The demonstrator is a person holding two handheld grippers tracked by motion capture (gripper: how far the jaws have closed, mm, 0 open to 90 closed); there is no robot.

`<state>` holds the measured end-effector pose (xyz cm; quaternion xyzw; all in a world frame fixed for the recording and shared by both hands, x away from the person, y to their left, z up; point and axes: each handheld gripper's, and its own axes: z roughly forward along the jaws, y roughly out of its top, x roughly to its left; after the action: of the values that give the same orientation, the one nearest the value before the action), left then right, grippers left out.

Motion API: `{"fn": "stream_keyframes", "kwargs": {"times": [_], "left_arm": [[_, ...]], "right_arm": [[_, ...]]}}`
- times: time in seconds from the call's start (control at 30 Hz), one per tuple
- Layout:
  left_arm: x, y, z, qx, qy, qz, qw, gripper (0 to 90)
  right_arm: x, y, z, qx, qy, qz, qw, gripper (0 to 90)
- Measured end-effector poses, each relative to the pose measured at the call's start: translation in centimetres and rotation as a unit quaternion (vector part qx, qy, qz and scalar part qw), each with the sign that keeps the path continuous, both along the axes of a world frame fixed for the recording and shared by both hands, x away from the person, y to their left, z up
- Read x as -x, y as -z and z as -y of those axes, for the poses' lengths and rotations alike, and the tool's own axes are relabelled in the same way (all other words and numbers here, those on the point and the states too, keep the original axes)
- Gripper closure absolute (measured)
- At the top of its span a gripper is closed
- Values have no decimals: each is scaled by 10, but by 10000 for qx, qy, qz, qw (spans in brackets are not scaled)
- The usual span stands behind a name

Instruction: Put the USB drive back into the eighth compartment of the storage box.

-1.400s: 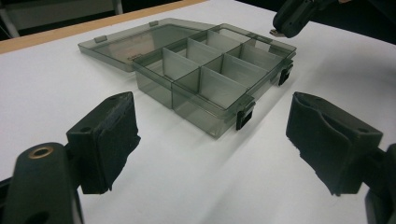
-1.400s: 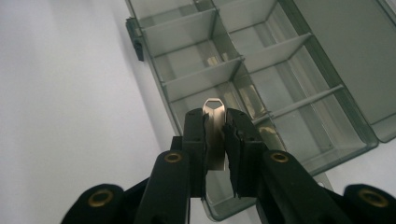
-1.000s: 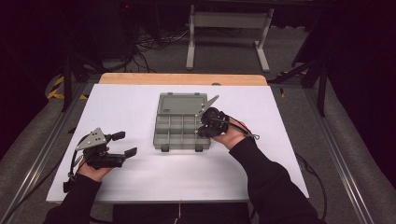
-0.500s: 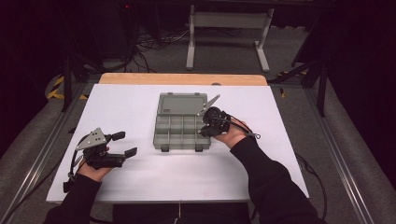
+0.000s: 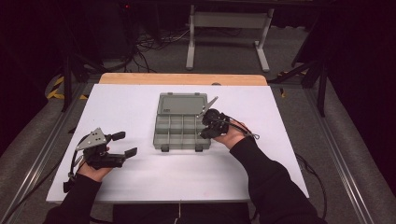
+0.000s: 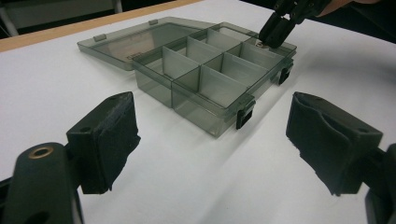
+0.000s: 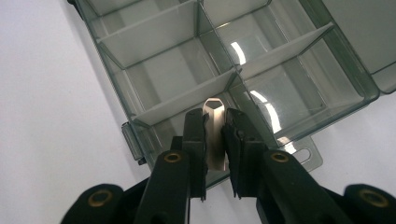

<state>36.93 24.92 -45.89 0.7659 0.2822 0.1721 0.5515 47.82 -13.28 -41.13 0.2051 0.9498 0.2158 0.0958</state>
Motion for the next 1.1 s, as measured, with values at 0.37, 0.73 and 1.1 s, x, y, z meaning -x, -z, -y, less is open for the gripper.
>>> {"fn": "stream_keyframes", "kwargs": {"times": [0.37, 0.73, 1.1], "left_arm": [[0, 0, 0, -1, 0, -14, 10000, 174], [0, 0, 0, -14, -4, -3, 10000, 174], [0, 0, 0, -11, 12, -17, 10000, 173]], "right_arm": [[-1, 6, -1, 32, 4, -113, 9999, 786], [-2, 11, -4, 116, -33, -243, 9996, 785], [-1, 13, -6, 183, -50, -337, 9993, 785]]}}
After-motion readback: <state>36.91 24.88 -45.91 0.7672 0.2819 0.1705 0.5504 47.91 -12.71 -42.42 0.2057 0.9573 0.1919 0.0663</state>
